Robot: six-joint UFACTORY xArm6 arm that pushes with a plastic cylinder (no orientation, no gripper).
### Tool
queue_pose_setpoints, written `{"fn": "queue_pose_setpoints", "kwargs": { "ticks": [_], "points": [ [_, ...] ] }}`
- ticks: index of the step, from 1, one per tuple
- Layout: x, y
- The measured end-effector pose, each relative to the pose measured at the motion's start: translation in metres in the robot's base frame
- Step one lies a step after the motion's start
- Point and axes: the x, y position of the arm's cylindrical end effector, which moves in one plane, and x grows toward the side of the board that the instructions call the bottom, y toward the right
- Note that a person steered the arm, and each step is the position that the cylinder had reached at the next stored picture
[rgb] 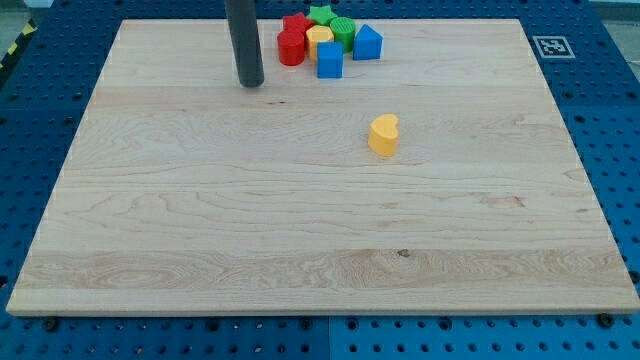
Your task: Move your arm to the right of the yellow heart
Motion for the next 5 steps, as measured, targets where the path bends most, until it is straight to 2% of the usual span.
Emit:
{"fn": "queue_pose_setpoints", "kwargs": {
  "ticks": [2,4,5],
  "points": [
    [0.028,0.092],
    [0.038,0.2],
    [0.064,0.231]
  ]
}}
